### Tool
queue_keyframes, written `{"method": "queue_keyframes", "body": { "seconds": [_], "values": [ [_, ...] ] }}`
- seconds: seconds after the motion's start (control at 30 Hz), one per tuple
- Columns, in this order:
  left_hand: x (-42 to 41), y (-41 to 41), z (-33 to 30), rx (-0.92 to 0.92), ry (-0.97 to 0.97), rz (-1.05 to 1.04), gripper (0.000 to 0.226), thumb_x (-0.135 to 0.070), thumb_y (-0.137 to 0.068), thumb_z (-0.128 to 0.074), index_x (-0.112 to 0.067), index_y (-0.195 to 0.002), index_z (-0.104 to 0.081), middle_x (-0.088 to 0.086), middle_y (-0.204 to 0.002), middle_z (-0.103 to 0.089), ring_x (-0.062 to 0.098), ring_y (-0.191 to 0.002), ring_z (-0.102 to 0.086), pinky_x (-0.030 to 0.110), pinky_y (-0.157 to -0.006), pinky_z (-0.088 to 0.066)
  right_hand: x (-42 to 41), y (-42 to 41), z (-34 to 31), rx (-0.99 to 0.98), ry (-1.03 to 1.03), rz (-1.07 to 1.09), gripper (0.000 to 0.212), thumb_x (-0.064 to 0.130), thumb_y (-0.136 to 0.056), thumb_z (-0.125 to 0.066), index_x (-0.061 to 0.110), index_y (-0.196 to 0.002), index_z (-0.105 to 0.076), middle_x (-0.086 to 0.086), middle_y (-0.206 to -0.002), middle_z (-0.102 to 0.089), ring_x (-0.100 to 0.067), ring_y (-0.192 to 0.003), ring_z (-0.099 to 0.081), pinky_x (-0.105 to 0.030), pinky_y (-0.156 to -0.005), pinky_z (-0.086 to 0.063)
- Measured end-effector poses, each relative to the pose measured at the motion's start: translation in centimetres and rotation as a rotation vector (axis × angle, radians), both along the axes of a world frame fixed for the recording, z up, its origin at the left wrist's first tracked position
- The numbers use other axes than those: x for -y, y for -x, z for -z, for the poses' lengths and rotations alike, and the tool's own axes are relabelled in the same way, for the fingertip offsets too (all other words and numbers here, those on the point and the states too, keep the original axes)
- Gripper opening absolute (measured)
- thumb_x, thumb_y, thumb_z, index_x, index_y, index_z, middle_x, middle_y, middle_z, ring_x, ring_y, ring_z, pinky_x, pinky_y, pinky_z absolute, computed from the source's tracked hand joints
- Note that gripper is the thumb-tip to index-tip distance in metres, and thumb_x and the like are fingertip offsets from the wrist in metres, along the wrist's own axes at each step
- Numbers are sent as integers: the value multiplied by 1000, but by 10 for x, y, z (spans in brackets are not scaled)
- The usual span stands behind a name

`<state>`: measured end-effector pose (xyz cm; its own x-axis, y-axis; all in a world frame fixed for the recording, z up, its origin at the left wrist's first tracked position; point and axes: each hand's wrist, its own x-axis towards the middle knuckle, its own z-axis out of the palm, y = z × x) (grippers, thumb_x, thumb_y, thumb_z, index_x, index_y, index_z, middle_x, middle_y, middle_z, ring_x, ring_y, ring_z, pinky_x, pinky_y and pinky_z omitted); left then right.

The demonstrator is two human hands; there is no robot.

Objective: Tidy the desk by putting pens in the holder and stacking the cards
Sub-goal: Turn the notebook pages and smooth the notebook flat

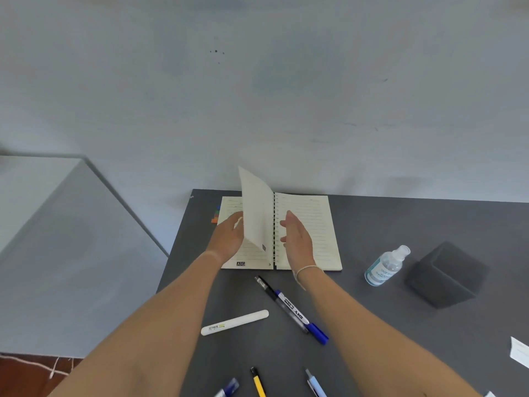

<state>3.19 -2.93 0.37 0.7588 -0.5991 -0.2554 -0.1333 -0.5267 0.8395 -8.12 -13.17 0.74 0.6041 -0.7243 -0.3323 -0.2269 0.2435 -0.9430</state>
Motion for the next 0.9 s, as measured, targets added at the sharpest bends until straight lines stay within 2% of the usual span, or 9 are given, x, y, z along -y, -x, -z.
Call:
{"method": "queue_keyframes", "body": {
  "seconds": [0.1, 0.17, 0.23, 0.27, 0.33, 0.43, 0.5, 0.57, 0.9],
  "values": [
    [-2, -3, -7, -25, 56, -37, 37, -36, -96, -30, -24, -116, -59, -4, -114, -62, 18, -105, -55, 26, -82, -39, -1, -1, 0, -17, 7, -61, 44, 46, -93, -40, 20, -124, -56, 2, -126, -60, -17, -108, -53, -31, -101, -37],
    [-4, -6, -11, -50, 116, -103, 36, -39, -93, -30, -21, -100, -61, -7, -96, -62, 15, -91, -54, 24, -75, -41, -1, 0, 3, -41, 37, -102, 47, 48, -92, -40, 20, -128, -54, 3, -131, -57, -17, -120, -51, -29, -104, -35],
    [-6, -11, -16, -56, 156, -166, 38, -41, -91, -31, -17, -98, -59, -8, -93, -58, 14, -89, -51, 21, -76, -39, 1, 3, 8, -64, 73, -137, 49, 48, -92, -41, 21, -131, -52, 5, -136, -54, -14, -127, -46, -26, -105, -31],
    [-7, -14, -18, -43, 161, -176, 37, -42, -91, -32, -20, -101, -59, -8, -98, -59, 13, -94, -52, 21, -80, -40, 3, 4, 10, -78, 99, -154, 49, 48, -92, -40, 22, -132, -51, 6, -137, -52, -13, -129, -44, -25, -105, -30],
    [-9, -19, -20, 17, 118, -144, 37, -41, -94, -35, -26, -122, -55, -7, -124, -58, 13, -117, -50, 28, -95, -39, 7, 8, 14, -116, 167, -189, 48, 48, -92, -39, 24, -132, -50, 7, -139, -50, -12, -130, -43, -24, -104, -30],
    [-11, -23, -20, 273, -73, -4, 48, -37, -95, -41, -22, -140, -37, -2, -150, -37, 17, -139, -31, 33, -113, -26, 14, 13, 19, -186, 265, -232, 49, 50, -92, -39, 26, -133, -48, 8, -141, -49, -12, -131, -41, -24, -104, -29],
    [-9, -22, -17, 426, -199, 76, 51, -36, -94, -43, -22, -142, -33, 2, -154, -29, 22, -142, -23, 37, -115, -24, 20, 17, 23, -239, 335, -259, 49, 50, -92, -40, 26, -134, -47, 7, -143, -47, -12, -133, -38, -27, -108, -27],
    [-7, -19, -12, 477, -293, 135, 52, -36, -94, -43, -24, -143, -32, 3, -156, -24, 25, -143, -22, 39, -114, -24, 26, 20, 27, -294, 401, -286, 50, 50, -92, -40, 26, -134, -46, 7, -143, -45, -14, -134, -37, -31, -111, -26],
    [-4, -6, 30, 398, -485, 364, 53, -37, -94, -39, -29, -144, -26, -1, -159, -14, 22, -144, -16, 41, -114, -21, 49, 21, 48, -539, 714, -438, 51, 45, -94, -39, 23, -140, -39, -2, -153, -31, -20, -142, -23, -36, -118, -16]
  ]
}}
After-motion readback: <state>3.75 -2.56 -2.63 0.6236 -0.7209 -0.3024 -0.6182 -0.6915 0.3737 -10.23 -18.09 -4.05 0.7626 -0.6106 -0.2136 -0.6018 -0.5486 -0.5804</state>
